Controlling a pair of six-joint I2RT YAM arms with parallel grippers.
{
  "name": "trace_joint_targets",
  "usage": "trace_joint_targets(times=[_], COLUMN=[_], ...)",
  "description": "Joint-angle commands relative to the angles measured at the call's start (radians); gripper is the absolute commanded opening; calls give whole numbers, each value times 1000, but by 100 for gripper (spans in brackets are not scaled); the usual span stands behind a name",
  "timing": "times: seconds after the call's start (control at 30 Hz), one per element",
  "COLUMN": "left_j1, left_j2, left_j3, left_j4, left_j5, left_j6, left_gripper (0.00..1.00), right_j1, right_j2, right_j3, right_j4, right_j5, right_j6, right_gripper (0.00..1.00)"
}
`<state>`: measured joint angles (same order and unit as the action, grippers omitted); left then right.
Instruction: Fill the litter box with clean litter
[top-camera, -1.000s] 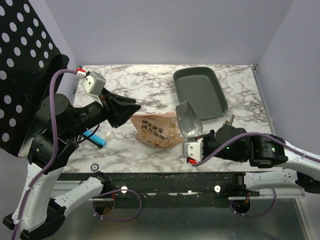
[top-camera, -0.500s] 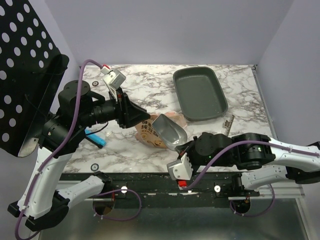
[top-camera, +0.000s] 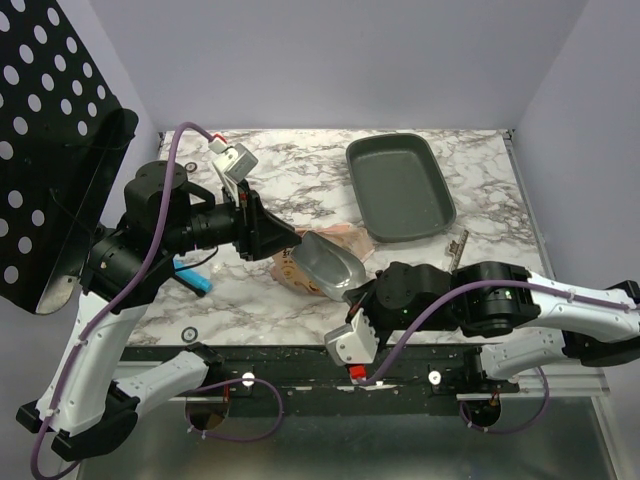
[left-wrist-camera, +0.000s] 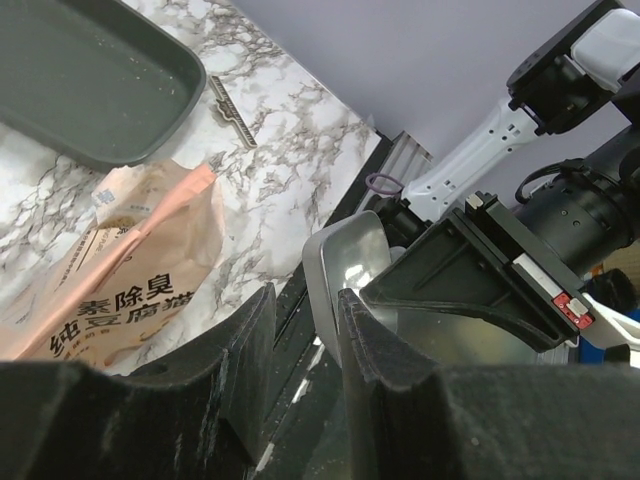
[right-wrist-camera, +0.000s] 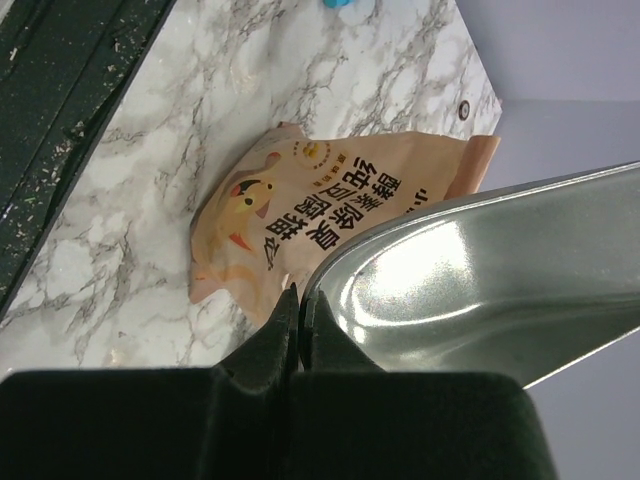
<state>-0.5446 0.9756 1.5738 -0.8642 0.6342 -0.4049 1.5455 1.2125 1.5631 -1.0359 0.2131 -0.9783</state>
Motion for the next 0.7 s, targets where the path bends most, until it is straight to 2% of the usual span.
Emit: trace_joint_targets(times=[0.0,0.27,0.47,0.57,0.6,0.67], left_j1=[2,-3,-8,-9,-9,-9], left_j2=[0,-5,-8,-6,-5,-3], left_j3=[-11,-21,-38,-41,-43,-46], left_j4=[-24,-41,-53,-53,-53,-53], left_j5=[30,27,24,24,25,35], left_j6=[11,34,52,57,58,66], left_gripper=[40,40,31,31,28,13], right_j1=[11,11,11,11,11,11], right_j2=[24,56,73,79,81,81], right_j3=[44,90,98,94,94,97], right_j4=[17,14,14,17,20,28], right_j5=[-8,3,6,5,5,2], right_j6=[-46,-54,-56,-56,-54,-48], right_gripper=[0,0,1,0,0,0])
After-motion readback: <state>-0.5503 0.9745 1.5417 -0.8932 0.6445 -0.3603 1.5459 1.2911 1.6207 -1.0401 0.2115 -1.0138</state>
